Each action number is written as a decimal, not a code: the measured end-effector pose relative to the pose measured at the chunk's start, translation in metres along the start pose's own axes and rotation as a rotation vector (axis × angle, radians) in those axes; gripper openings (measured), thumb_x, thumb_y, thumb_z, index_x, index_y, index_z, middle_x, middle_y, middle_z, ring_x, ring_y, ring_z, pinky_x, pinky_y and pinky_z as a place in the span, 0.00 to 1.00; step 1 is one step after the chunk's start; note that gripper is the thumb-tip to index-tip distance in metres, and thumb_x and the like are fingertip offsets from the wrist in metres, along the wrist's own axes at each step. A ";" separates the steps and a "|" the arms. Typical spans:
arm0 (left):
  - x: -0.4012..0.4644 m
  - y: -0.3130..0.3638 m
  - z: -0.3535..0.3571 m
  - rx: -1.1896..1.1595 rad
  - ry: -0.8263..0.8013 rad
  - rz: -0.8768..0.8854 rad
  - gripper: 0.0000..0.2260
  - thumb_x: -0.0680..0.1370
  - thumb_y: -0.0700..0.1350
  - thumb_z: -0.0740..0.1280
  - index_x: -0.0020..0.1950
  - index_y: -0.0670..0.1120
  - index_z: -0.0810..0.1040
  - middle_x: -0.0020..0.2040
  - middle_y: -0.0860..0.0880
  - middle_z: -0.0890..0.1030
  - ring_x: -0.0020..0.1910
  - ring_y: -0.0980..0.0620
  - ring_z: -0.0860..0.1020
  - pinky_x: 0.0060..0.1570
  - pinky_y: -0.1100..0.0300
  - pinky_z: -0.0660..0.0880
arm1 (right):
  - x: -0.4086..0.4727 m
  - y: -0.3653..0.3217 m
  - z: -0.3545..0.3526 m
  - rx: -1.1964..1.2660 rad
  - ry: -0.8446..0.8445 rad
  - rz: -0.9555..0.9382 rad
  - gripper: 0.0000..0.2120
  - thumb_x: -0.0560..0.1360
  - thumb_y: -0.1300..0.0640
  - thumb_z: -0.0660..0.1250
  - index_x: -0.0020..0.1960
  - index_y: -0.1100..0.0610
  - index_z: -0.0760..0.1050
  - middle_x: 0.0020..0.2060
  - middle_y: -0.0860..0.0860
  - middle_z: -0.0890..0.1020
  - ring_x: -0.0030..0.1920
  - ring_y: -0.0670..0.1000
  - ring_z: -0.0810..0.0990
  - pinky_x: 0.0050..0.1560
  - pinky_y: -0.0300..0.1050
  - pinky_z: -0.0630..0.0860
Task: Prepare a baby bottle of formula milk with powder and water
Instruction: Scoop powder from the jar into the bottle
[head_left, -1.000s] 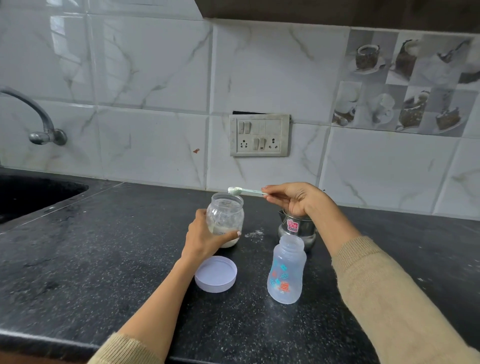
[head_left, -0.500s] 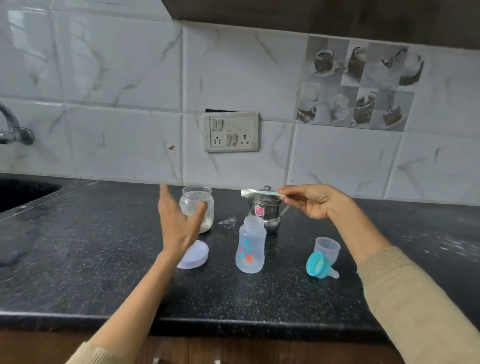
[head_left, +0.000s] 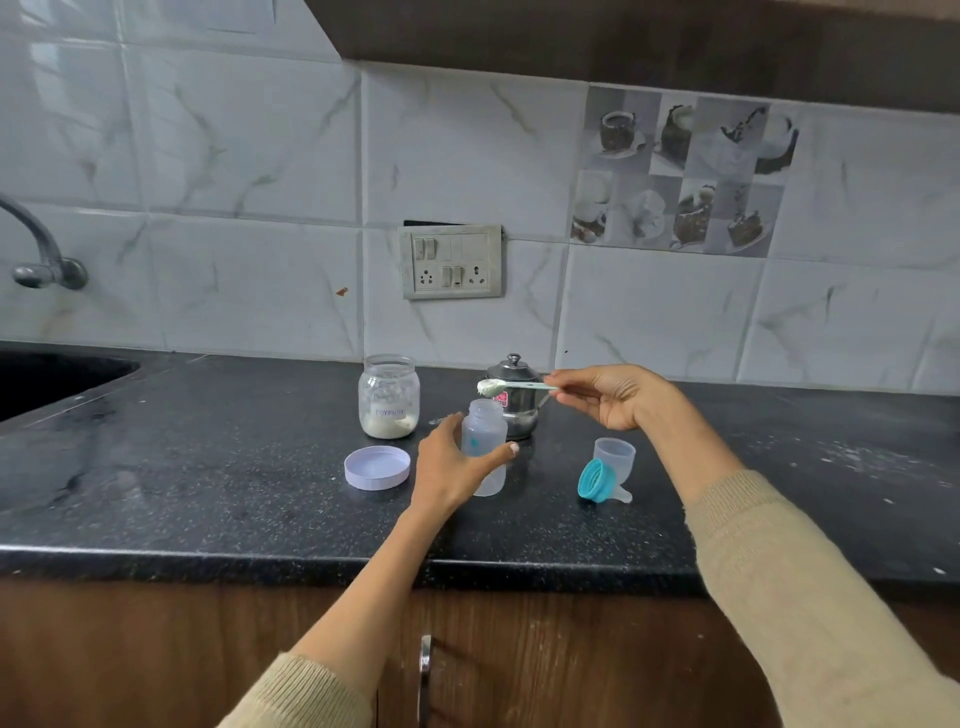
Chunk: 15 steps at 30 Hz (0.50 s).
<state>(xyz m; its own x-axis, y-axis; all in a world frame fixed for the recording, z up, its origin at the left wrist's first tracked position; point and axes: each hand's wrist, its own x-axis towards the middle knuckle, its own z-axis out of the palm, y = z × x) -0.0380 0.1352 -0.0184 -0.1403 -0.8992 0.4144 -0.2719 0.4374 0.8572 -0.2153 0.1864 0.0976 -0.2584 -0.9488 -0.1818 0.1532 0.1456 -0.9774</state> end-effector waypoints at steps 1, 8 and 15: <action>0.000 -0.003 0.000 -0.009 -0.001 -0.002 0.22 0.66 0.53 0.77 0.53 0.44 0.77 0.51 0.51 0.82 0.50 0.51 0.80 0.51 0.54 0.77 | -0.001 0.001 0.000 -0.004 0.005 0.001 0.01 0.71 0.69 0.70 0.42 0.66 0.79 0.27 0.56 0.83 0.26 0.49 0.83 0.30 0.35 0.80; 0.002 -0.017 0.003 -0.053 -0.018 0.028 0.21 0.68 0.53 0.76 0.56 0.45 0.80 0.52 0.51 0.84 0.51 0.54 0.81 0.54 0.55 0.77 | -0.001 0.005 0.001 -0.063 0.043 -0.005 0.04 0.70 0.69 0.71 0.44 0.66 0.79 0.26 0.55 0.83 0.26 0.49 0.83 0.28 0.35 0.80; 0.004 -0.018 0.005 -0.059 -0.004 0.036 0.18 0.68 0.52 0.76 0.54 0.46 0.80 0.51 0.51 0.84 0.50 0.54 0.81 0.53 0.56 0.77 | -0.005 0.004 0.011 -0.260 0.117 -0.221 0.12 0.66 0.71 0.74 0.49 0.68 0.79 0.39 0.58 0.83 0.36 0.51 0.83 0.32 0.38 0.81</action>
<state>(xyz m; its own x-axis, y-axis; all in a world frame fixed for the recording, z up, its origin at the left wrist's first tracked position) -0.0382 0.1235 -0.0341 -0.1528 -0.8827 0.4445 -0.2098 0.4685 0.8582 -0.2030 0.1883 0.0956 -0.3683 -0.9288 0.0402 -0.1625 0.0217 -0.9865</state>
